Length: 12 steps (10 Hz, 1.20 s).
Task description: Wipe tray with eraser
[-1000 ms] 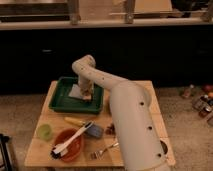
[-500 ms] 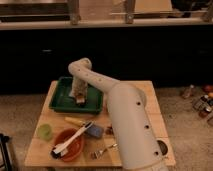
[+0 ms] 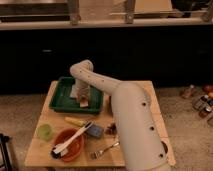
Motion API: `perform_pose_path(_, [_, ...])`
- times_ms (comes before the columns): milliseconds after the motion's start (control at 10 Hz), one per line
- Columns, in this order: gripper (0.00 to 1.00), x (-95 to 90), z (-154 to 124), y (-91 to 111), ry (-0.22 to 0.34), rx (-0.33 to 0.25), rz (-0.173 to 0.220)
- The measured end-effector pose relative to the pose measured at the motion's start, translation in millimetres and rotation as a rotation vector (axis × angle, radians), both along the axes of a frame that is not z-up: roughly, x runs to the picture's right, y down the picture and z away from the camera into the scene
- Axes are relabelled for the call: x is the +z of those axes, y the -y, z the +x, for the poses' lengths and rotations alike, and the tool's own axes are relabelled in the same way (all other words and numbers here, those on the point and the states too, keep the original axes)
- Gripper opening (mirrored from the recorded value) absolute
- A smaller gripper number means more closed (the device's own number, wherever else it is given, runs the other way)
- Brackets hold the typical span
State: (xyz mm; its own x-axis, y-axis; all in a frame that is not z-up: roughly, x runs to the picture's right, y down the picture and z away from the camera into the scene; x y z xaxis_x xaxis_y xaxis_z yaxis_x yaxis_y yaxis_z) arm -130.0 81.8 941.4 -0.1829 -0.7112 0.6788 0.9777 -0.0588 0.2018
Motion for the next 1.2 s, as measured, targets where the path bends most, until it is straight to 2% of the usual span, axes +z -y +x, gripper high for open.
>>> perform_pose_path(300, [0.04,7.1,23.5,7.4,-0.082,0.003,0.012])
perform_pose_path(600, [0.04,15.8,26.0,35.0,-0.115,0.030,0.071])
perform_pose_path(800, [0.04,18.7,11.4,44.1,-0.095,0.039,0.096])
perform_pose_path(1000, [0.04,23.7,-8.8,40.8,-0.051,0.040,0.090])
perform_pose_path(1200, [0.04,25.7,-17.3,35.8,-0.010,0.041,0.081])
